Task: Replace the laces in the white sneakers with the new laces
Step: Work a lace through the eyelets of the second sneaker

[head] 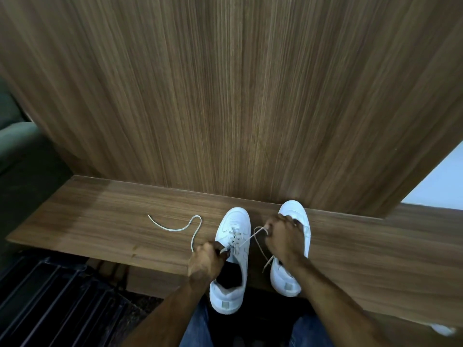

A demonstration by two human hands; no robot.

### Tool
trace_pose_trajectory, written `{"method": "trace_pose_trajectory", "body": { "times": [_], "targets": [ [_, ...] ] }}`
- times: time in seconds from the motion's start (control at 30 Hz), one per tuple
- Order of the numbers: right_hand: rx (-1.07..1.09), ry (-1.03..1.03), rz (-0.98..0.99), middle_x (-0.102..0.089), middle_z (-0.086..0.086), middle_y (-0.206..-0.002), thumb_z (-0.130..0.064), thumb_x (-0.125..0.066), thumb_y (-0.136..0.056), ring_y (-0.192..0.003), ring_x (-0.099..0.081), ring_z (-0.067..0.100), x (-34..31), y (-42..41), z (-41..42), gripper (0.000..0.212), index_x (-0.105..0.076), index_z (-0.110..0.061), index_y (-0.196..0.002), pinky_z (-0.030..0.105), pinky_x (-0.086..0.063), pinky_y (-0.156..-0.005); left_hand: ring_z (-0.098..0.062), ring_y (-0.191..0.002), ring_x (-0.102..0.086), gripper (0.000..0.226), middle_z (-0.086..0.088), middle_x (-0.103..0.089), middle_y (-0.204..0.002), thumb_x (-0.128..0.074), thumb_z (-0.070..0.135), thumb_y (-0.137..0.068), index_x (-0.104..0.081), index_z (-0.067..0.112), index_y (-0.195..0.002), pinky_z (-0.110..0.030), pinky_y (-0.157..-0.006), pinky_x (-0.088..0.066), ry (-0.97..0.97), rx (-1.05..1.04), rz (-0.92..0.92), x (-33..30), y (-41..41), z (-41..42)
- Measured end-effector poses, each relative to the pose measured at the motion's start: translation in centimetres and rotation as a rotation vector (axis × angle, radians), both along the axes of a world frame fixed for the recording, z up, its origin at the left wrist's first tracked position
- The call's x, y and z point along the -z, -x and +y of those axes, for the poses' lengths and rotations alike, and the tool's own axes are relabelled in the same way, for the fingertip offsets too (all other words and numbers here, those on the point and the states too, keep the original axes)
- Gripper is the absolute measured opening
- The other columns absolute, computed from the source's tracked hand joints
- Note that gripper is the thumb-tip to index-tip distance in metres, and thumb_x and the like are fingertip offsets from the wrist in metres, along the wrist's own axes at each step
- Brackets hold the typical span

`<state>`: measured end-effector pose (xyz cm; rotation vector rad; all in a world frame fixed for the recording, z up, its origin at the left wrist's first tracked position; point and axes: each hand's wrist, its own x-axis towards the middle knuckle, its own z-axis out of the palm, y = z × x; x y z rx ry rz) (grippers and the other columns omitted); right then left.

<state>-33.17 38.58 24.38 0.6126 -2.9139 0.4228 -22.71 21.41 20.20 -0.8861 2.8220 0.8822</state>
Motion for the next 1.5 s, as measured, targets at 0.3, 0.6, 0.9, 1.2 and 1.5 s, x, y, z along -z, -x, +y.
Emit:
{"method": "trace_pose_trajectory", "body": {
  "times": [0.3, 0.6, 0.9, 1.2, 1.5],
  "targets": [
    [-0.227, -0.156, 0.032, -0.063, -0.001, -0.113, -0.018, -0.074, -0.063, -0.118, -0.058, 0.023, 2.6, -1.9, -0.1, 0.044, -0.069, -0.021, -0.107, 0.055, -0.041, -0.103, -0.007, -0.075, -0.061, 0.026, 0.004, -0.072, -0.081, -0.054, 0.046, -0.087, -0.073, 0.030, -0.081, -0.036, -0.084, -0.053, -0.441, 0.120, 0.071, 1.9, -0.1, -2.4],
    [-0.277, -0.291, -0.092, -0.071, 0.005, -0.094, -0.022, -0.046, -0.089, -0.098, -0.062, 0.025, 2.3, -4.3, -3.6, 0.023, -0.069, -0.018, -0.090, 0.041, -0.023, -0.111, -0.018, -0.102, -0.062, 0.022, 0.005, -0.063, -0.108, -0.051, 0.030, -0.081, -0.070, 0.032, -0.093, -0.030, -0.086, -0.049, -0.037, 0.277, -0.074, 0.4, 1.3, -2.6],
    [-0.246, -0.252, -0.129, -0.071, 0.008, -0.101, -0.033, -0.043, -0.094, -0.106, -0.058, 0.027, 2.4, -3.8, -3.2, 0.030, -0.068, -0.018, -0.101, 0.035, -0.025, -0.111, -0.030, -0.097, -0.061, 0.015, -0.005, -0.068, -0.099, -0.045, 0.036, -0.085, -0.049, 0.024, -0.093, -0.038, -0.078, -0.050, 0.054, 0.311, -0.089, 0.5, 1.5, -3.3],
    [-0.269, -0.254, -0.108, -0.071, 0.009, -0.101, -0.029, -0.042, -0.092, -0.108, -0.057, 0.027, 2.1, -4.0, -3.1, 0.030, -0.068, -0.018, -0.102, 0.037, -0.022, -0.114, -0.023, -0.095, -0.065, 0.017, 0.001, -0.072, -0.096, -0.052, 0.037, -0.089, -0.064, 0.035, -0.101, -0.031, -0.077, -0.051, 0.021, 0.354, 0.015, 0.3, 1.7, -3.7],
    [-0.344, -0.452, -0.054, -0.070, 0.007, -0.080, -0.012, -0.051, -0.079, -0.095, -0.061, 0.026, 1.3, -2.5, -2.8, 0.021, -0.070, -0.015, -0.086, 0.046, 0.001, -0.120, -0.023, -0.112, -0.060, 0.036, -0.004, -0.066, -0.118, -0.042, 0.046, -0.093, -0.062, 0.024, -0.114, -0.034, -0.101, -0.031, 0.387, 0.100, -0.184, 0.2, 1.7, -2.5]
  ]
}}
